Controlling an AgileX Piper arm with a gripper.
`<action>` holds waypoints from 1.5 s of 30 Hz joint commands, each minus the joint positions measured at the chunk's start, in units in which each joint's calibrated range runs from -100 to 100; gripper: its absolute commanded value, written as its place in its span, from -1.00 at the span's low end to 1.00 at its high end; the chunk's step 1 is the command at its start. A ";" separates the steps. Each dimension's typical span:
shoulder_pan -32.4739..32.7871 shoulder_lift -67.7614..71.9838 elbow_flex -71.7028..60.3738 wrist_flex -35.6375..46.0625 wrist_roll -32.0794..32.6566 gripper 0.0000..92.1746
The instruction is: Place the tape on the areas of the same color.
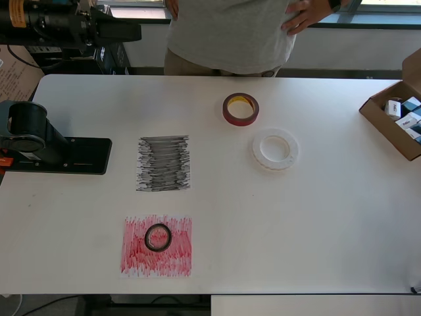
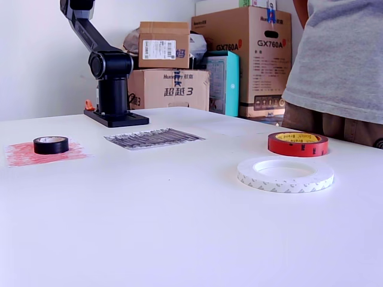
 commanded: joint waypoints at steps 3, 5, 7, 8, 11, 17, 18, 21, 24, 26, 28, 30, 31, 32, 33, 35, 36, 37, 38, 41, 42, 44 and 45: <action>-0.45 16.70 -9.07 0.69 0.43 -1.00; -1.01 19.32 -11.25 0.69 0.59 -1.00; -1.24 21.47 -13.25 0.69 2.64 -1.00; -1.72 22.68 -14.25 0.69 4.27 -1.00; -2.51 26.14 -16.88 0.78 9.76 -1.00; -2.59 31.66 -25.24 16.81 17.45 -1.00; -2.43 32.97 -27.24 21.73 19.01 -1.00; -1.87 37.74 -33.06 35.40 24.66 -1.00; -1.80 42.80 -38.05 44.39 31.29 -1.00; -1.80 45.98 -40.96 48.12 35.06 -1.00; -2.03 48.97 -43.05 51.01 37.76 -1.00; -2.27 52.15 -44.50 53.21 40.21 -0.99; -2.35 53.65 -45.14 54.23 41.20 -0.99; -2.35 55.05 -45.69 55.17 42.26 -0.99; -2.35 56.27 -46.14 55.93 43.32 -0.99; -2.27 58.60 -47.14 57.12 45.13 -0.99; -2.11 59.73 -47.69 57.63 45.86 -0.99; -1.95 60.66 -48.32 58.14 46.52 -0.99; -1.87 61.60 -48.87 58.31 47.09 -0.99; -1.80 64.31 -50.96 58.31 48.40 -0.99; -1.80 65.34 -51.59 58.31 48.48 -0.99; -1.80 67.02 -52.32 58.31 48.15 -0.99; -1.80 67.68 -52.50 58.31 47.99 -0.99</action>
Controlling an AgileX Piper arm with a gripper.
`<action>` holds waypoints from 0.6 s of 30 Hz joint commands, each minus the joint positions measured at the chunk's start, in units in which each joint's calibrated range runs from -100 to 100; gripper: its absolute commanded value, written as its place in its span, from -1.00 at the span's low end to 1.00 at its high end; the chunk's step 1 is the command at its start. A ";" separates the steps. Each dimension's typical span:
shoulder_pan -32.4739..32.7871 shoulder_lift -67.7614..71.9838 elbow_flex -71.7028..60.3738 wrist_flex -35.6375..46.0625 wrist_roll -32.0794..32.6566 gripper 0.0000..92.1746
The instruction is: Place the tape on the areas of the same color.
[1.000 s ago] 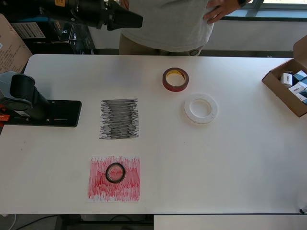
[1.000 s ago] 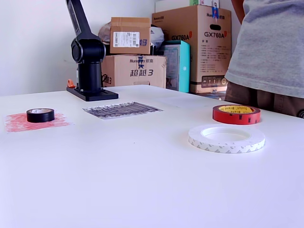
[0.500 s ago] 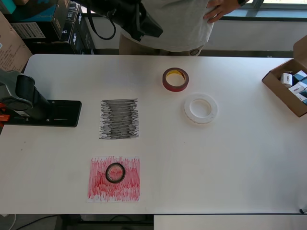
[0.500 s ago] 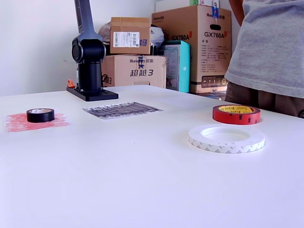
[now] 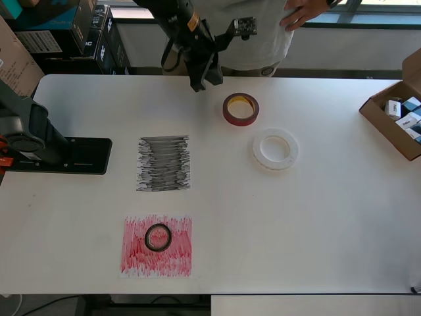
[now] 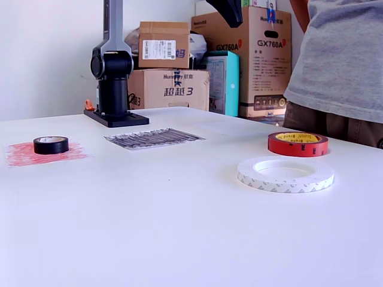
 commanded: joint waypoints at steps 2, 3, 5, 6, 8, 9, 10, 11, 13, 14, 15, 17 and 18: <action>-0.23 4.47 -0.95 1.15 0.83 -0.99; -0.31 4.75 -0.77 1.15 0.83 -0.99; -0.39 4.93 -0.32 1.15 0.75 -0.99; -0.39 5.03 -0.13 1.23 0.75 -0.99; -0.46 5.31 0.32 1.23 0.75 -0.99; -0.46 5.40 0.50 1.23 0.66 -0.99; -0.46 5.40 0.77 1.23 0.66 -0.99; -0.46 5.40 1.14 1.23 0.66 -0.99; -0.54 5.40 1.68 1.23 0.66 -0.99; -0.62 5.40 1.96 1.23 0.58 -0.99; -0.62 5.40 2.14 1.23 0.58 -0.99; -0.70 5.68 2.32 1.06 0.58 -0.99; -0.54 5.87 2.32 0.81 0.58 -0.99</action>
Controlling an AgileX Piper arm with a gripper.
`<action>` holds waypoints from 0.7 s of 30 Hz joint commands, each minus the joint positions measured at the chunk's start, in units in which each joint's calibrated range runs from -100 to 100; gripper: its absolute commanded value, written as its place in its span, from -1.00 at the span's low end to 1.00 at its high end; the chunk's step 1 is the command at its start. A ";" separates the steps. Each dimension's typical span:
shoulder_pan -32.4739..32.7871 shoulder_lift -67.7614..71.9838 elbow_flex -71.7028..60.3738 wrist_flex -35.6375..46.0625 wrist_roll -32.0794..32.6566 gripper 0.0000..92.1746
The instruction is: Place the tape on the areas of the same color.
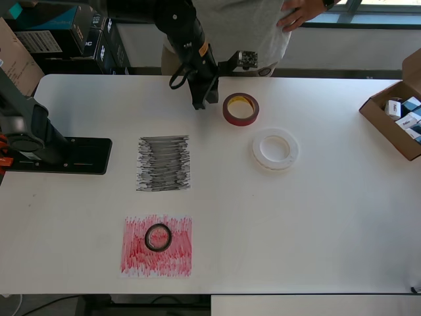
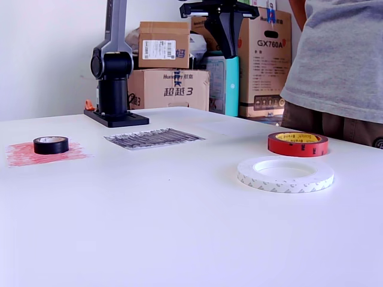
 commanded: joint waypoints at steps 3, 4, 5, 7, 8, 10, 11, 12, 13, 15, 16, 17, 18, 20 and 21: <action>0.68 1.83 -0.49 -0.91 0.08 -0.99; 0.68 2.21 -0.49 -0.91 0.08 -0.99; 0.68 2.67 -0.58 -0.91 0.08 -0.99; 0.36 3.33 -0.58 -0.91 0.08 -0.99; 0.20 3.33 -0.49 -0.99 0.08 -0.99; -0.11 3.42 -0.22 -0.99 0.08 -0.99; -0.43 3.42 -0.22 -0.99 0.08 -0.99; -0.75 3.52 -0.22 -0.99 0.08 -0.99; -0.98 3.61 -0.22 -1.08 0.08 -0.99; -1.69 4.08 -0.49 -1.08 0.08 -0.99; -2.09 4.64 -0.68 -1.08 0.08 -0.99; -2.56 5.20 -0.95 -1.08 0.08 -0.99; -3.03 5.67 -1.04 -1.08 0.08 -0.99; -4.06 6.32 -1.04 -1.08 0.00 -0.99; -4.69 6.51 -1.04 -1.08 -0.49 -0.99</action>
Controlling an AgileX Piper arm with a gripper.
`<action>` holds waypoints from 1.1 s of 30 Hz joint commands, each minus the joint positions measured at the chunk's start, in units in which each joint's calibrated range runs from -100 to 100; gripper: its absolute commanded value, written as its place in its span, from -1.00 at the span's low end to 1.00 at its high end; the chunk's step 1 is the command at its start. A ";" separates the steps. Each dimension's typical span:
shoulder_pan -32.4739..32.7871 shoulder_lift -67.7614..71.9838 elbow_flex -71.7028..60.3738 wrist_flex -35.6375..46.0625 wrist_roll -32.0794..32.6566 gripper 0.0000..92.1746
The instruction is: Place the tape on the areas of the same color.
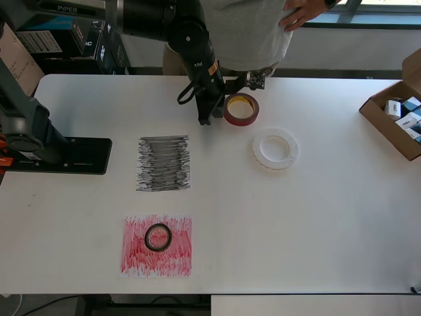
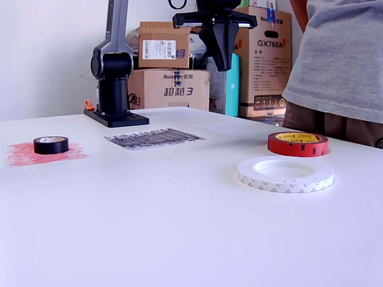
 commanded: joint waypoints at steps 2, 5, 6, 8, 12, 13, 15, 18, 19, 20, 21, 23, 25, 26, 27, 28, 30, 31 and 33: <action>-2.82 1.12 -0.27 0.05 -1.31 -0.99; -4.79 1.49 -2.00 -2.41 -1.31 -0.99; -5.26 2.05 -3.00 -3.26 -1.31 -0.99; -6.05 3.92 -5.91 -3.77 -1.23 -0.99; -6.61 8.32 -13.90 -3.77 -0.66 -0.92; -6.61 9.54 -15.90 -3.77 -0.66 -0.87; -6.61 11.87 -19.26 -3.69 -0.66 -0.78; -6.53 15.34 -22.90 -3.60 -0.58 -0.67; -6.53 16.65 -23.99 -3.60 -0.25 -0.64; -6.61 17.77 -25.08 -3.69 0.73 -0.60; -6.68 18.70 -26.26 -3.69 1.72 -0.55; -6.92 20.67 -28.44 -3.69 3.11 -0.44; -6.84 22.26 -29.99 -3.77 3.93 -0.29; -6.84 23.01 -30.62 -3.77 4.50 -0.20; -6.84 23.66 -30.99 -3.77 4.83 -0.11; -6.76 24.32 -31.17 -3.77 4.83 -0.02; -6.61 25.72 -31.17 -3.77 4.83 0.15; -6.61 26.37 -31.17 -3.77 4.83 0.22; -6.84 27.78 -31.17 -3.77 5.07 0.30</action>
